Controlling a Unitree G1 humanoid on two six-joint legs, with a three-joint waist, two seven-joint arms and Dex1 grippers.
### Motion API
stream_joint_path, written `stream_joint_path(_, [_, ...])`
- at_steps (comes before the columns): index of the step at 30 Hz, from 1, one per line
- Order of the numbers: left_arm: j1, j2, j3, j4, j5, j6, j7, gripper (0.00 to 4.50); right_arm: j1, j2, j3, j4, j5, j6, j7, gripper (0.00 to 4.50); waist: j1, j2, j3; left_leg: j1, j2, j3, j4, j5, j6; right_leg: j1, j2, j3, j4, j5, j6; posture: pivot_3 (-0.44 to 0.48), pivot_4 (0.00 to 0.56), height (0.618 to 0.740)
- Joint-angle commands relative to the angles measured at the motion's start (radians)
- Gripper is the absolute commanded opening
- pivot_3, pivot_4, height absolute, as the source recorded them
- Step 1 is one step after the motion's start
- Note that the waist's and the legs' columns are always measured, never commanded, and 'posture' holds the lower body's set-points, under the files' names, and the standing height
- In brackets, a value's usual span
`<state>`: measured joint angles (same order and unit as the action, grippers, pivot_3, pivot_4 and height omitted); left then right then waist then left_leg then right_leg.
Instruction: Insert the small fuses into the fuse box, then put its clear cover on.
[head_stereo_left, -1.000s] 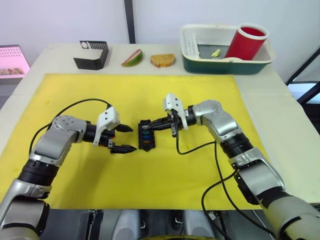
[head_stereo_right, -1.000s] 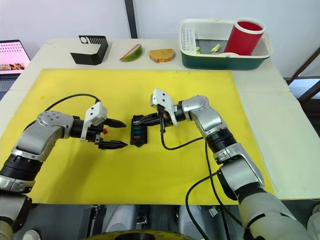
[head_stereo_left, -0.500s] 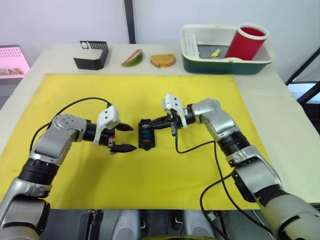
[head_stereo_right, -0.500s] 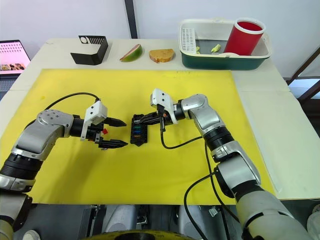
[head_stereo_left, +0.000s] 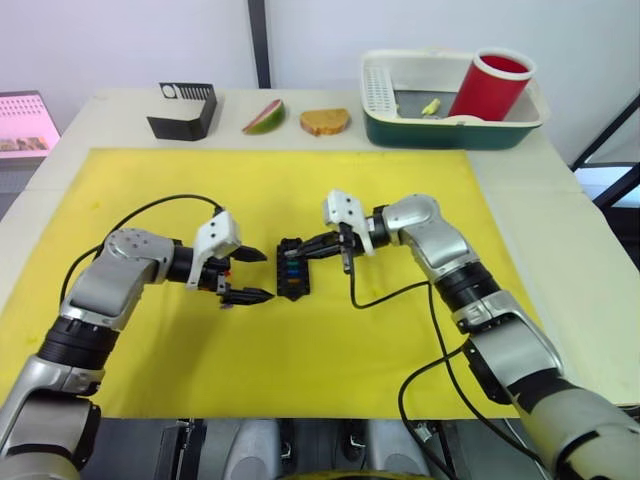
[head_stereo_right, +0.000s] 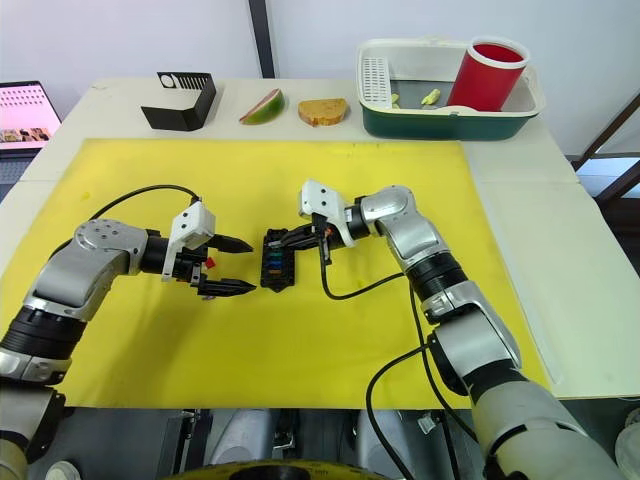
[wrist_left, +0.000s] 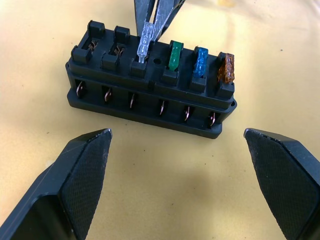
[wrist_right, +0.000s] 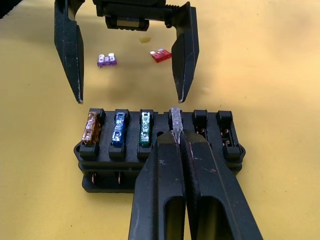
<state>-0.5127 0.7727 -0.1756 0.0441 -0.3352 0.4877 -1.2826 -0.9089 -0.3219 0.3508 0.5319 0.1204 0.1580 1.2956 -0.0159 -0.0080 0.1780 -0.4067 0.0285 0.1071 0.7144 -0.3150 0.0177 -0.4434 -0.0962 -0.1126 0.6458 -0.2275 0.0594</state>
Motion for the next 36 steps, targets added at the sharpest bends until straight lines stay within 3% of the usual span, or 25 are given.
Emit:
stream_joint_path(1, [-0.015, -0.005, 0.016, -0.008, 0.001, -0.017, 0.001, 4.46, 0.013, -0.001, 0.027, -0.019, -0.037, 0.051, -0.002, 0.00, 0.000, 0.000, 0.000, 0.000, 0.000, 0.000, 0.000, 0.000, 0.000, 0.000, 0.000, 0.000, 0.000, 0.000, 0.000, 0.000, 0.150, 0.740])
stream_joint_path(11, [-0.031, -0.011, 0.013, 0.017, 0.009, -0.028, -0.007, 4.46, 0.020, -0.014, 0.009, -0.140, -0.013, 0.130, 0.002, 0.00, 0.000, 0.000, 0.000, 0.000, 0.000, 0.000, 0.000, 0.000, 0.000, 0.000, 0.000, 0.000, 0.000, 0.000, 0.000, 0.000, 0.150, 0.740])
stream_joint_path(33, [-0.025, -0.020, 0.017, 0.010, 0.016, -0.029, -0.010, 4.46, 0.013, -0.009, 0.027, -0.131, -0.061, 0.089, -0.033, 0.00, 0.000, 0.000, 0.000, 0.000, 0.000, 0.000, 0.000, 0.000, 0.000, 0.000, 0.000, 0.000, 0.000, 0.000, 0.000, 0.000, 0.150, 0.740])
stream_joint_path(36, [-0.025, -0.020, 0.017, 0.011, 0.017, -0.031, -0.010, 4.50, 0.009, -0.005, 0.027, -0.125, -0.069, 0.085, -0.051, 0.98, 0.000, 0.000, 0.000, 0.000, 0.000, 0.000, 0.000, 0.000, 0.000, 0.000, 0.000, 0.000, 0.000, 0.000, 0.000, 0.000, 0.150, 0.740])
